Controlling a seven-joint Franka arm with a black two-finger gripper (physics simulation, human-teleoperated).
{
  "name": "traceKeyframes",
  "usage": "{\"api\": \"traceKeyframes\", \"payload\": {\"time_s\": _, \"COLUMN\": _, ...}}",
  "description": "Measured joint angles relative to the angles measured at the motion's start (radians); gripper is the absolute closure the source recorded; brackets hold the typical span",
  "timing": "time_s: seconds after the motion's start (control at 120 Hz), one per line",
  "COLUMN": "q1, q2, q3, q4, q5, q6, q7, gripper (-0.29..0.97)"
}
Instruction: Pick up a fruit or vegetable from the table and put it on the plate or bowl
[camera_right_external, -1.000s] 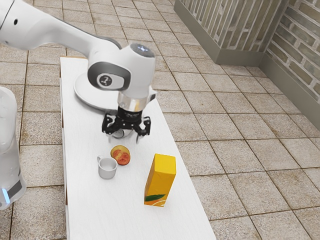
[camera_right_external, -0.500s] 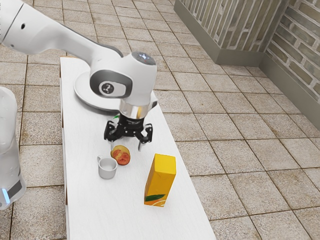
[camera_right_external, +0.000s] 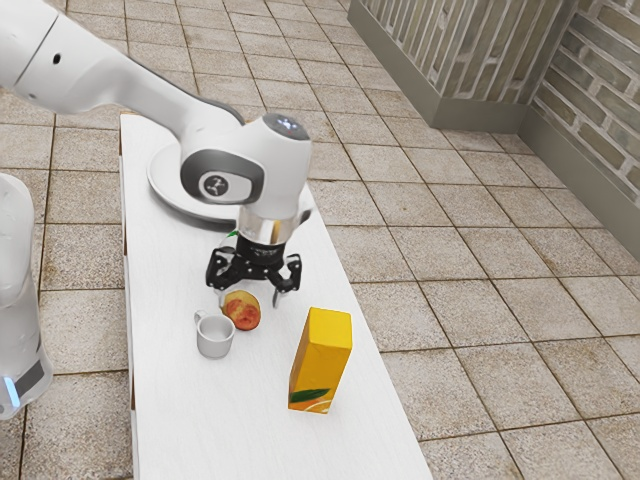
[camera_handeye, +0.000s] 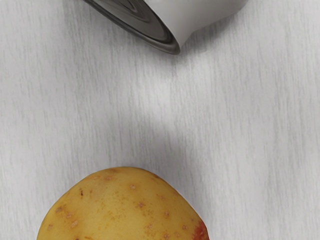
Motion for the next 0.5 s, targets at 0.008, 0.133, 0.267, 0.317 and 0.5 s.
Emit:
{"api": "traceKeyframes", "payload": {"time_s": 0.008, "q1": 0.0, "q2": 0.0, "q3": 0.0, "q4": 0.0, "q5": 0.0, "q6": 0.001, "q7": 0.0, "gripper": 0.0}}
{"api": "traceKeyframes", "payload": {"time_s": 0.133, "q1": -0.001, "q2": 0.004, "q3": -0.001, "q4": -0.002, "q5": -0.001, "q6": 0.01, "q7": 0.002, "gripper": 0.0}}
{"api": "traceKeyframes", "payload": {"time_s": 0.267, "q1": -0.001, "q2": 0.007, "q3": -0.003, "q4": -0.008, "q5": -0.009, "q6": 0.021, "q7": 0.004, "gripper": 0.0}}
{"api": "traceKeyframes", "payload": {"time_s": 0.317, "q1": -0.001, "q2": 0.01, "q3": -0.003, "q4": -0.008, "q5": -0.012, "q6": 0.024, "q7": 0.004, "gripper": 0.0}}
{"api": "traceKeyframes", "payload": {"time_s": 0.5, "q1": -0.001, "q2": 0.03, "q3": -0.004, "q4": -0.009, "q5": -0.015, "q6": 0.037, "q7": 0.008, "gripper": 0.0}}
